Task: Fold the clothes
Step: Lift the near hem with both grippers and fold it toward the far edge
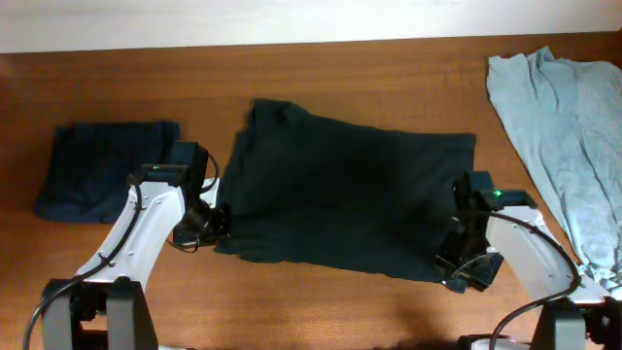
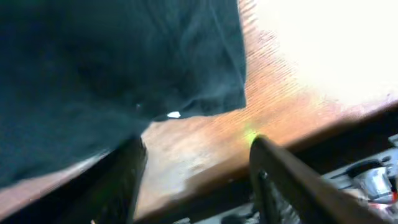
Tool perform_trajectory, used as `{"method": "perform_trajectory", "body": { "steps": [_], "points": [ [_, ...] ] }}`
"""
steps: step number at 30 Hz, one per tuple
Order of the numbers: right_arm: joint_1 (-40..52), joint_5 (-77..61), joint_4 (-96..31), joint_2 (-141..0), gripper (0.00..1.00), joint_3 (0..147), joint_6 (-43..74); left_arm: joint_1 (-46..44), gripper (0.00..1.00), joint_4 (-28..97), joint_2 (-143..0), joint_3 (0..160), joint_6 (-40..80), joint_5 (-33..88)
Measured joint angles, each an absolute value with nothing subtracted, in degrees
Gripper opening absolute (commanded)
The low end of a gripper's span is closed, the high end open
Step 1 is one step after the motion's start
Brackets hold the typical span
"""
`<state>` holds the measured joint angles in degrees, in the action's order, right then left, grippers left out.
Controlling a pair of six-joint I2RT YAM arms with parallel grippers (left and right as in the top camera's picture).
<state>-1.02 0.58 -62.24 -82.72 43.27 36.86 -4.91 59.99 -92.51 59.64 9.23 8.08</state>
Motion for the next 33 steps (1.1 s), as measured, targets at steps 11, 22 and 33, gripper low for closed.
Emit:
{"method": "perform_trajectory", "body": {
  "steps": [11, 22, 33],
  "points": [
    [-1.08, -3.53, -50.52, -80.79, 0.45, 34.59, 41.71, -4.91, 0.01, 59.72, -92.49, 59.72, 9.23, 8.08],
    [-1.06, -1.54, -51.51, -81.23, 0.04, 35.62, 42.68, -4.91, 0.01, 59.86, -92.49, 59.79, 9.23, 8.1],
    [-1.06, 0.75, -73.95, -73.03, 0.04, 51.77, 35.68, -4.91, 0.01, 67.92, -88.66, 63.53, 9.23, 8.32]
  ]
}}
